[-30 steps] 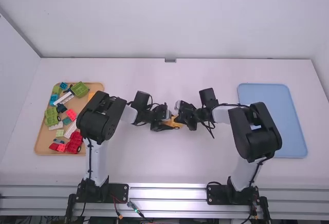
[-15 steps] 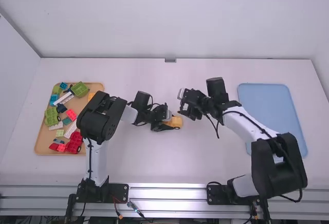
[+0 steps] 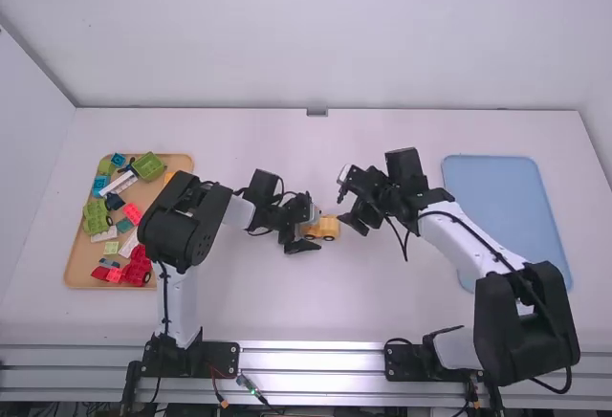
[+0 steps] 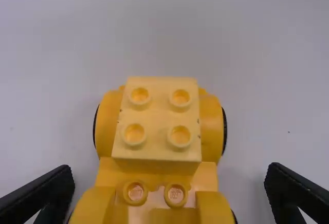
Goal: Assemble lego blocks to make yellow taxi
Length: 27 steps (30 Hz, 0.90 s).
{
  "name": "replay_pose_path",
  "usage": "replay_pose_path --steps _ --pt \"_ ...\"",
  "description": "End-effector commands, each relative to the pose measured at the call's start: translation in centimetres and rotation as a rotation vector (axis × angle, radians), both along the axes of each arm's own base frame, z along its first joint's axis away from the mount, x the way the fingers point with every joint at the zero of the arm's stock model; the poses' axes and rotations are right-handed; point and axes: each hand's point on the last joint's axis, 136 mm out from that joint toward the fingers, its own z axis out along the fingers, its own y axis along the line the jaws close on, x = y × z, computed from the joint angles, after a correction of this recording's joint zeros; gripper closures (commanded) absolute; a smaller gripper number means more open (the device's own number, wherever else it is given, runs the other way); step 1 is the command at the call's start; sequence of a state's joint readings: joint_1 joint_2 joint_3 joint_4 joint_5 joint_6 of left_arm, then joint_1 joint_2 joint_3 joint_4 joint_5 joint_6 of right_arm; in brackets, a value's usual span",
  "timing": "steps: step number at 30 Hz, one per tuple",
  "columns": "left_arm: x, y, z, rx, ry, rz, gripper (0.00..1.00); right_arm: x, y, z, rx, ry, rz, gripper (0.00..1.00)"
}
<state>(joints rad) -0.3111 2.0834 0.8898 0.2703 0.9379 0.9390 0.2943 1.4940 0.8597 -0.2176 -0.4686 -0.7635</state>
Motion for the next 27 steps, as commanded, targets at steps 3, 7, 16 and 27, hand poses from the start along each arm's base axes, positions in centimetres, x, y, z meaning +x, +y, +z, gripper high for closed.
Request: replay_pose_path --steps 3,7,16,27 --pt "0.7 1.3 3.5 0.009 -0.031 0.047 0.01 0.1 0.3 0.6 0.008 -0.012 0.004 0.01" --pt "1.4 3.7 5.9 0.052 -0.036 0.124 0.01 0.1 0.3 0.6 0.008 -0.012 0.005 0.01" --pt "1.8 10.4 12.3 0.002 0.177 0.444 0.01 0.5 0.4 0.9 0.014 -0.031 0.003 0.01" --pt "3.6 29.8 13.9 -0.031 0.526 1.581 0.01 2.4 1.0 2.6 0.049 -0.141 0.001 0.01"
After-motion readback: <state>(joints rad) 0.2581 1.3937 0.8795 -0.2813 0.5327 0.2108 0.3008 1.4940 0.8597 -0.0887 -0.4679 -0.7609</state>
